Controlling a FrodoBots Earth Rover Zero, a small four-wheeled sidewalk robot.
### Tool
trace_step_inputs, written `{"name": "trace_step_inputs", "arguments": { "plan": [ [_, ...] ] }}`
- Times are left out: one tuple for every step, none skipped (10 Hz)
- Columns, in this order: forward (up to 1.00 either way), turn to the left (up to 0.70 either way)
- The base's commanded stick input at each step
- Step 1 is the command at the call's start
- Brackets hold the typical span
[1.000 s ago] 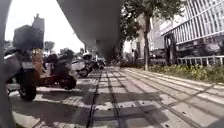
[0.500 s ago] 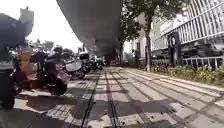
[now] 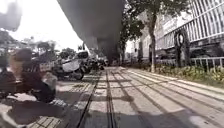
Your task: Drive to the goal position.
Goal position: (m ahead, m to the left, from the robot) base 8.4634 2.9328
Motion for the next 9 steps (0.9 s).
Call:
{"name": "trace_step_inputs", "arguments": {
  "plan": [
    [0.70, 0.00],
    [0.70, 0.00],
    [0.70, 0.00],
    [0.70, 0.00],
    [0.70, 0.00],
    [0.70, 0.00],
    [0.70, 0.00],
    [0.70, 0.00],
    [0.70, 0.00]
  ]
}}
